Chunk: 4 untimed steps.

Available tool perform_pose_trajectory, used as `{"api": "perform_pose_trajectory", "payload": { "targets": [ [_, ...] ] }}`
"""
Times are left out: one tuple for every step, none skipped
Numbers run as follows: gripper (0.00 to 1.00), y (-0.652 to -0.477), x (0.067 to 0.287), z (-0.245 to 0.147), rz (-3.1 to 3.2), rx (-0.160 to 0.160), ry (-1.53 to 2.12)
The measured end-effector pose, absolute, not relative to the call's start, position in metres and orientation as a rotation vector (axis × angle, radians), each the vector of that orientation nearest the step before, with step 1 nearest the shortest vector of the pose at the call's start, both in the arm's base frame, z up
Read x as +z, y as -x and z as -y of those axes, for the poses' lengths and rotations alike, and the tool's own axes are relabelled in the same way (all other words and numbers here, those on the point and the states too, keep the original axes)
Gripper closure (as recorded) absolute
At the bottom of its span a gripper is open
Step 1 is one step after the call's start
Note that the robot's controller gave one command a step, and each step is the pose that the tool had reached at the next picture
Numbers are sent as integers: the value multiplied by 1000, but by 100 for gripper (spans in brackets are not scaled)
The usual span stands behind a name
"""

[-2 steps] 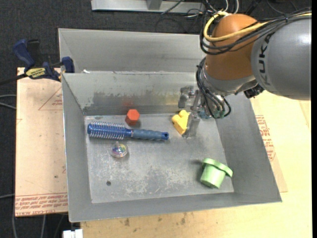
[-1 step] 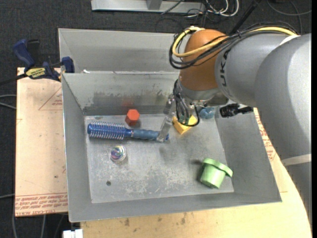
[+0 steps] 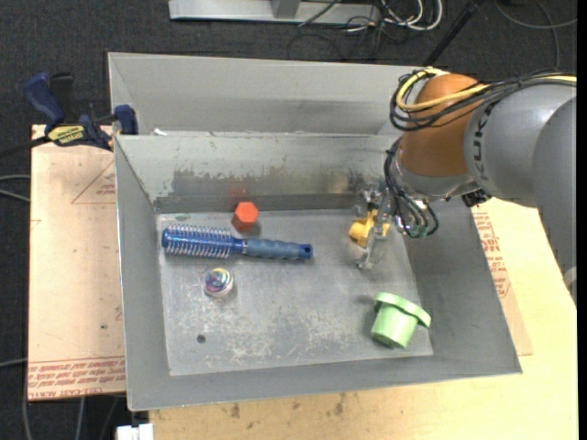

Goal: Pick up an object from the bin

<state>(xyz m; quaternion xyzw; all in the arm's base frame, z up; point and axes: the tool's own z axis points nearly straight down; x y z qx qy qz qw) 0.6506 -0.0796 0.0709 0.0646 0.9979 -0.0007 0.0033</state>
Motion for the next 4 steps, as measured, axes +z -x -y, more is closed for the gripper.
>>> {"api": "perform_pose_trajectory", "payload": {
  "targets": [
    [100,-651,71,76,-3130,1,-197],
    [0,-650,70,76,-3131,1,-197],
    [0,-637,71,149,-3110,-2,418],
    [100,-637,70,146,-3109,2,419]
  ]
}}
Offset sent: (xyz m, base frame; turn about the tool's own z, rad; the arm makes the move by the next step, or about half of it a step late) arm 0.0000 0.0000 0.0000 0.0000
